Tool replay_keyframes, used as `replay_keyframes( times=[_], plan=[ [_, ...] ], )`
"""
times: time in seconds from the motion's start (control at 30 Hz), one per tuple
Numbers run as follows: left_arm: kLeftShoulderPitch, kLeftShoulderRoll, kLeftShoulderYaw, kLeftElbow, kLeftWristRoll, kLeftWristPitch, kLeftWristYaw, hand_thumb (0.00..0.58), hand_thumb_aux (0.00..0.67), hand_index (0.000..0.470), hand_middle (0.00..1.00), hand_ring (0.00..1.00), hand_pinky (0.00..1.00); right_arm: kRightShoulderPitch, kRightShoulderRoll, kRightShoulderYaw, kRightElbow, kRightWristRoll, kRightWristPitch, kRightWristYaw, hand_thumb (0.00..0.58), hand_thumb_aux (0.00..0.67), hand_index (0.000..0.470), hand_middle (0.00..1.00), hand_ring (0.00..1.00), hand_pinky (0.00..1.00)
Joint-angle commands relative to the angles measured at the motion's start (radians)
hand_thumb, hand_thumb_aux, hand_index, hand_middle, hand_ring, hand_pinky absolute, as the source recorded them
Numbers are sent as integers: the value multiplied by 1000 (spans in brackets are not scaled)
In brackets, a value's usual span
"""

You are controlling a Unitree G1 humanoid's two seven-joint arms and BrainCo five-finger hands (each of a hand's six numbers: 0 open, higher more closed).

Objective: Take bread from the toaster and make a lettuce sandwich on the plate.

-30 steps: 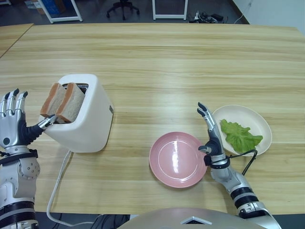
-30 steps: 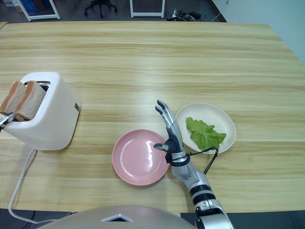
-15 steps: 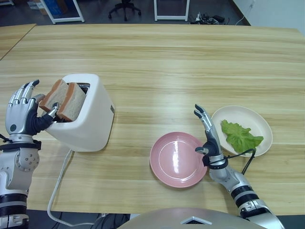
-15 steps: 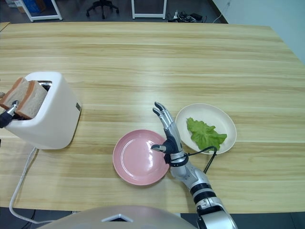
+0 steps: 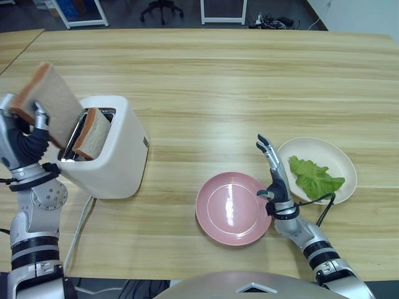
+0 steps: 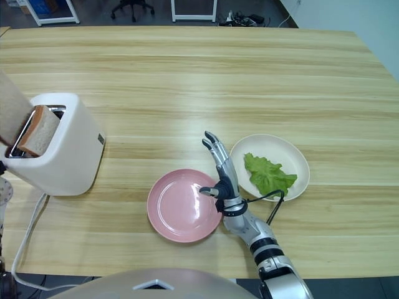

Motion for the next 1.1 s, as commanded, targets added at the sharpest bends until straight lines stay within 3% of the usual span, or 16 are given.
replay_keyframes(
  times=[0.03, 0.2, 0.33, 0.47, 0.67, 0.8, 1.0, 1.03, 1.1],
  plan=[
    [6, -101, -34, -266, -194, -94, -95, 580, 670, 470, 1000, 1000, 1000, 35, -17, -35, -7, 42, 12, -8, 0, 0, 0, 0, 0, 0],
    [158, -152, -463, -534, -543, -138, -541, 580, 670, 470, 1000, 1000, 1000, 62, -43, -89, -83, 62, 22, -7, 0, 0, 0, 0, 0, 0],
    [224, -224, -708, -516, -661, -93, -800, 580, 670, 470, 1000, 1000, 1000, 107, -84, -171, -201, 78, 60, 5, 0, 0, 0, 0, 0, 0],
    [239, -331, -831, -383, -628, -55, -941, 580, 670, 470, 1000, 1000, 1000, 160, -156, -300, -276, 54, 198, 7, 0, 0, 0, 0, 0, 0],
    [257, -368, -844, -191, -348, -107, -939, 580, 670, 470, 1000, 1000, 1000, 182, -282, -380, -204, 4, 406, 30, 0, 0, 0, 0, 0, 0],
    [231, -361, -820, -89, -136, -179, -848, 580, 670, 470, 1000, 1000, 1000, 170, -366, -327, -90, -93, 528, 12, 0, 0, 0, 0, 0, 0],
    [240, -329, -740, -119, 77, -214, -696, 580, 670, 470, 1000, 1000, 1000, 137, -455, -209, 77, -179, 636, 19, 0, 0, 0, 0, 0, 0],
    [240, -330, -726, -127, 104, -212, -670, 580, 670, 470, 898, 898, 898, 138, -462, -194, 89, -174, 640, 30, 0, 0, 0, 0, 0, 0],
    [241, -329, -707, -145, 152, -207, -629, 580, 670, 470, 255, 255, 255, 162, -477, -171, 78, -163, 654, 59, 0, 0, 0, 0, 0, 0]
  ],
)
